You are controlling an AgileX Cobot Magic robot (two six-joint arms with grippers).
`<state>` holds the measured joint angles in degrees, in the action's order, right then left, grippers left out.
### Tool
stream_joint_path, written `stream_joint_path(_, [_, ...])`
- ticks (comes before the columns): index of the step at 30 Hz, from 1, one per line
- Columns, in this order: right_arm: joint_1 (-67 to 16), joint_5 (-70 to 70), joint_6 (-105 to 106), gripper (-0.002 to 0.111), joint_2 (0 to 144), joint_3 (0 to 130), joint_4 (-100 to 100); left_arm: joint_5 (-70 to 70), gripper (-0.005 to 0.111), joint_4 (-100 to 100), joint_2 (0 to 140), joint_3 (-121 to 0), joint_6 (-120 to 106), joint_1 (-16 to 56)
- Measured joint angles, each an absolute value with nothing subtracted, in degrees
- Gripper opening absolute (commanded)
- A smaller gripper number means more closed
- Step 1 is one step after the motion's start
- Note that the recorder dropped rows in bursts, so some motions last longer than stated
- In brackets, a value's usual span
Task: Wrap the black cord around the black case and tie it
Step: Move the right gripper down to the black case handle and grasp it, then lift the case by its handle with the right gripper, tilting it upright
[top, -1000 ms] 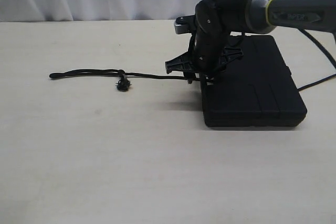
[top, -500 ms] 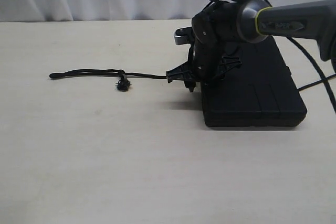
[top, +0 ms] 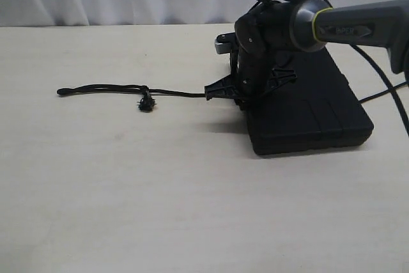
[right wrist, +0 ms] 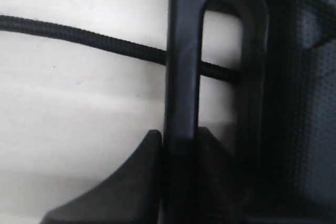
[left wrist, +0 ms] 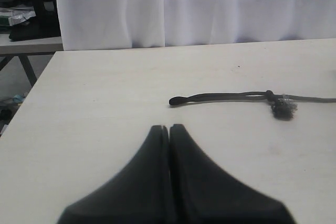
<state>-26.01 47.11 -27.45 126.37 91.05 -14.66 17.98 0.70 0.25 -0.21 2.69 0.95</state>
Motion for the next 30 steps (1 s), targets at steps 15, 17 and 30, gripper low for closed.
stream_joint_path(15, [-26.0, 55.4, -23.8, 0.004, 115.8, 90.9, -11.5, 18.0, 0.000, 0.7, 0.3, -0.2, 2.7, 1.0])
stream_joint_path(17, [-26.0, 55.8, -22.6, 0.004, 114.0, 90.8, -10.0, 18.0, 0.000, 0.7, 0.3, -0.2, 2.7, 1.0])
stream_joint_path(30, [-24.0, 57.1, -18.7, 0.004, 104.3, 90.7, -3.4, 18.0, 0.000, 0.7, 0.3, -0.2, 2.7, 1.0])
